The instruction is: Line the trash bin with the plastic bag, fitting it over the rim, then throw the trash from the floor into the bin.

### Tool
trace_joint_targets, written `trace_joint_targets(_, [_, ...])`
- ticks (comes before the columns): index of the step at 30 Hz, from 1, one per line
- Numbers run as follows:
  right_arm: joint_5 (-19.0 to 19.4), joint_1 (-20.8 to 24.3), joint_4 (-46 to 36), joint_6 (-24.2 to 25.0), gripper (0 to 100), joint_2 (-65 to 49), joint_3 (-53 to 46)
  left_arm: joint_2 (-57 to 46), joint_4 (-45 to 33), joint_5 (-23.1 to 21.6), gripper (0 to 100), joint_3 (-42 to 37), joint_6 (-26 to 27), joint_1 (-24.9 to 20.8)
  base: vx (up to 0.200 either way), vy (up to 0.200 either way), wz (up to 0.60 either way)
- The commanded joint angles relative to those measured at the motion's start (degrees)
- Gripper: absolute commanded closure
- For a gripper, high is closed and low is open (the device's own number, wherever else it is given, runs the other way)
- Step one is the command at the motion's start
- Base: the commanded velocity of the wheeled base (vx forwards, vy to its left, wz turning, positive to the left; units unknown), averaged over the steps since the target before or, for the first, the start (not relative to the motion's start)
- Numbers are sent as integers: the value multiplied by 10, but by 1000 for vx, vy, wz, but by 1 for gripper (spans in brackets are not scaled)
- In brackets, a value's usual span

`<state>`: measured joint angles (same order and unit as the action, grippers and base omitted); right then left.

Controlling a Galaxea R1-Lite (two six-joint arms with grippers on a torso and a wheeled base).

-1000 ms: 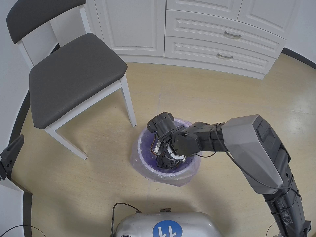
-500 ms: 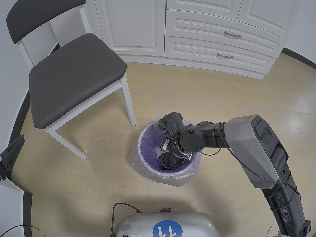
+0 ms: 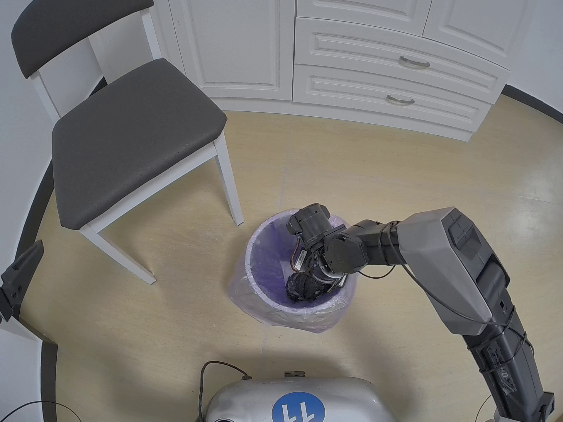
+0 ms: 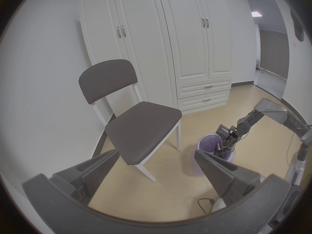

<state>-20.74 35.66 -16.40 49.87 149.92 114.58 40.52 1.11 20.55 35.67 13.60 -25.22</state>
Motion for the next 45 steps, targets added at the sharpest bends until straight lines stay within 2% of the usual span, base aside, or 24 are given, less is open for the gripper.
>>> trace_joint_targets(1, [0, 1, 0, 1, 100, 4, 0, 0, 0, 0, 0, 0, 0, 0, 0, 0, 0])
trace_joint_targets(9, [0, 7, 15, 21, 100, -10, 0, 0, 0, 0, 0, 0, 0, 0, 0, 0, 0])
trace_joint_targets(10, [0, 8, 15, 27, 0, -14, 0, 0, 0, 0, 0, 0, 0, 0, 0, 0, 0])
trace_joint_targets(26, [-6, 17, 15, 34, 0, -27, 0, 0, 0, 0, 0, 0, 0, 0, 0, 0, 0])
trace_joint_targets(32, [3, 32, 8, 86, 0, -77, 0, 2, -1, -1, 0, -2, 0, 0, 0, 0, 0])
trace_joint_targets(36, [9, 38, 8, 89, 0, -103, 0, 5, 0, -1, 0, -5, 0, -1, 0, 0, 0])
trace_joint_targets(38, [7, 38, 7, 80, 0, -122, -12, 10, 2, -2, 0, -8, 0, -1, 0, 0, 0])
trace_joint_targets(41, [3, 33, 6, 27, 0, -151, -47, 27, 3, -3, 0, -16, -1, -2, 0, 0, 0])
trace_joint_targets(43, [11, 31, 9, 14, 0, -181, -74, 38, 9, -4, 0, -23, 0, -3, 0, 0, 0])
trace_joint_targets(45, [36, 30, 11, 7, 0, -212, -104, 61, 38, -5, 0, -41, 0, -5, 0, 0, 0])
